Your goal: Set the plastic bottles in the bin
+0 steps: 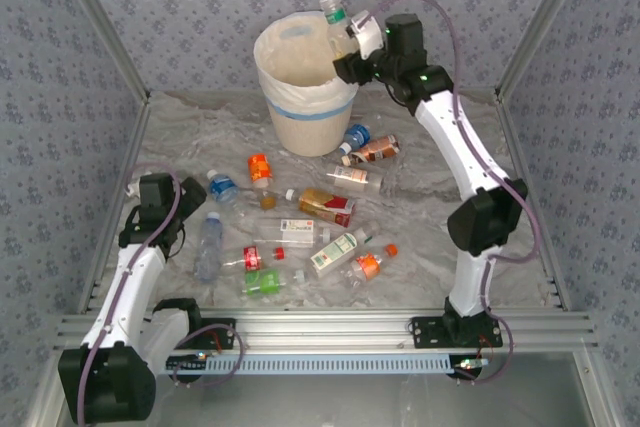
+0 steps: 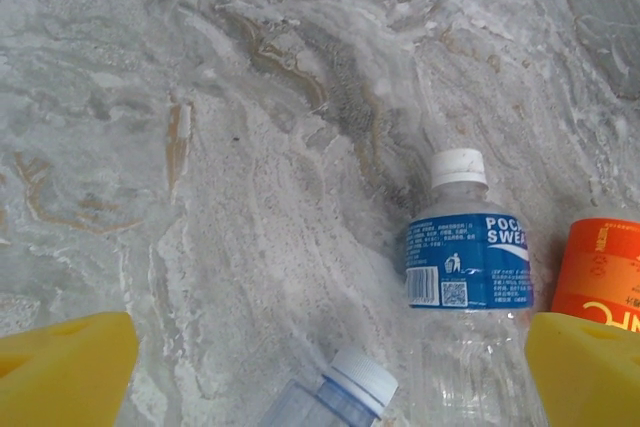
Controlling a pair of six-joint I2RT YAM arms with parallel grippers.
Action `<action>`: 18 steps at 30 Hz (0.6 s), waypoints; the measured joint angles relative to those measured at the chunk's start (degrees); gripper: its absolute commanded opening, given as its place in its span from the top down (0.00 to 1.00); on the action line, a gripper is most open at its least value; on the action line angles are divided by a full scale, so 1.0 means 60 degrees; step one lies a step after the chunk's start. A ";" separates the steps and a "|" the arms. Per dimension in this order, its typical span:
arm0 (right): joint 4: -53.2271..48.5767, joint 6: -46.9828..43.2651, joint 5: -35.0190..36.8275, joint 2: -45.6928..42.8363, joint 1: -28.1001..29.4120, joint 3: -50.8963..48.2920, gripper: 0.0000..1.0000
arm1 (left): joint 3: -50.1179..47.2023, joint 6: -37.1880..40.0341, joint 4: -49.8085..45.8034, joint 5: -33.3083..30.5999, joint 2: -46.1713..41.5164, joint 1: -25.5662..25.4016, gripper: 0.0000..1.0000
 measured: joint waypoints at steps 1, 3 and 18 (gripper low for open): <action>-0.0033 0.0178 0.0066 0.0284 0.0040 0.0291 0.53 | 0.0000 0.0000 -0.0073 0.0000 -0.0040 0.0004 0.01; -0.0153 0.0590 0.0135 0.0925 0.0102 0.1067 0.52 | 0.0011 0.0000 -0.0215 0.0025 -0.0113 0.0007 0.00; -0.2069 0.1239 0.1512 0.2557 0.0594 0.3235 0.22 | 0.0055 0.0000 -0.0455 0.0135 0.0036 0.0062 0.00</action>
